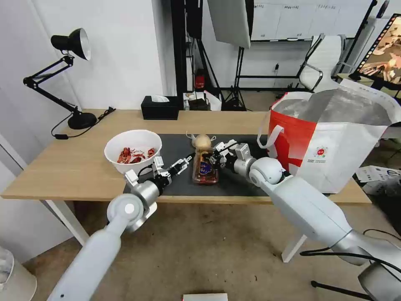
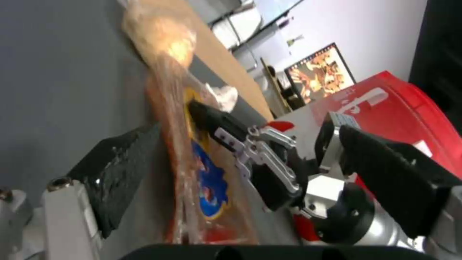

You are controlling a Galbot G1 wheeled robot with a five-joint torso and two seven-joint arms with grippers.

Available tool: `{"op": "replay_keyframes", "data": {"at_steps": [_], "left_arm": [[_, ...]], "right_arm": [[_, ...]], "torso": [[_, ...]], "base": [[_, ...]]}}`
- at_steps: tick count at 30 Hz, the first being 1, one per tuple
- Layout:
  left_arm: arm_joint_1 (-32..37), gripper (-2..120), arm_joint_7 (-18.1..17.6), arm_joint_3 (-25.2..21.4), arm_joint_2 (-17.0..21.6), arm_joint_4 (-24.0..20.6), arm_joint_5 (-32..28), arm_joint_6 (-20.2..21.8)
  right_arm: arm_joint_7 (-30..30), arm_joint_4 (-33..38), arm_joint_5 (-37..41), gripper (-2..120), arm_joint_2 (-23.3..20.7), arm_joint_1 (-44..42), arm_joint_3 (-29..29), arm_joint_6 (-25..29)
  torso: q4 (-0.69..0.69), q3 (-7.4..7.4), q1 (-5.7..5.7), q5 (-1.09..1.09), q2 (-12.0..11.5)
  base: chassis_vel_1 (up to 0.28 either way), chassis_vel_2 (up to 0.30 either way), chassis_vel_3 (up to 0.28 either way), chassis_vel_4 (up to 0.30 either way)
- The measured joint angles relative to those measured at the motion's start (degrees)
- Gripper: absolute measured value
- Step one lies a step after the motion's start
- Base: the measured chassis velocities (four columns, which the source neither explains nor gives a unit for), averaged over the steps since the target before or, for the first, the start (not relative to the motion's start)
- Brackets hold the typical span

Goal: Pick up the trash from the table and place it into the takeout bag.

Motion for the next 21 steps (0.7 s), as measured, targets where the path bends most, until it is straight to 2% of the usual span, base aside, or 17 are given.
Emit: {"op": "replay_keyframes", "data": {"at_steps": [2,4,6,13,21], "left_arm": [[-0.6,100,-1.2,0.0,-0.1,0.5,-1.3,1.1],[-2.1,100,-4.6,0.3,-0.4,2.1,-3.2,3.7],[-3.0,100,-6.3,0.5,-0.4,3.2,-4.2,6.5],[-4.6,100,-8.2,1.6,-0.3,4.4,-5.3,11.1],[-4.9,99,-8.0,2.3,-0.5,4.9,-5.2,11.8]], "right_arm": [[0.0,0.0,0.1,0,0.0,0.1,0.0,0.0],[0.0,0.0,0.3,0,0.1,0.4,-0.1,0.0],[0.0,0.0,0.4,0,0.2,0.6,-0.2,0.0],[0.2,0.3,0.4,0,0.2,0.5,-0.2,0.0],[0.4,0.7,0.4,0,-0.2,0.2,-0.1,0.0]], "torso": [[0.00,0.00,0.00,0.00,0.0],[0.00,0.00,0.00,-0.01,0.0],[0.00,0.01,0.00,0.00,0.0],[0.00,-0.01,0.00,0.01,0.0],[0.02,-0.02,-0.01,0.02,0.0]], "base": [[0.000,0.000,0.000,0.000],[0.000,0.000,0.000,0.000],[0.000,0.000,0.000,0.000],[0.000,0.000,0.000,0.000],[0.000,0.000,0.000,0.000]]}}
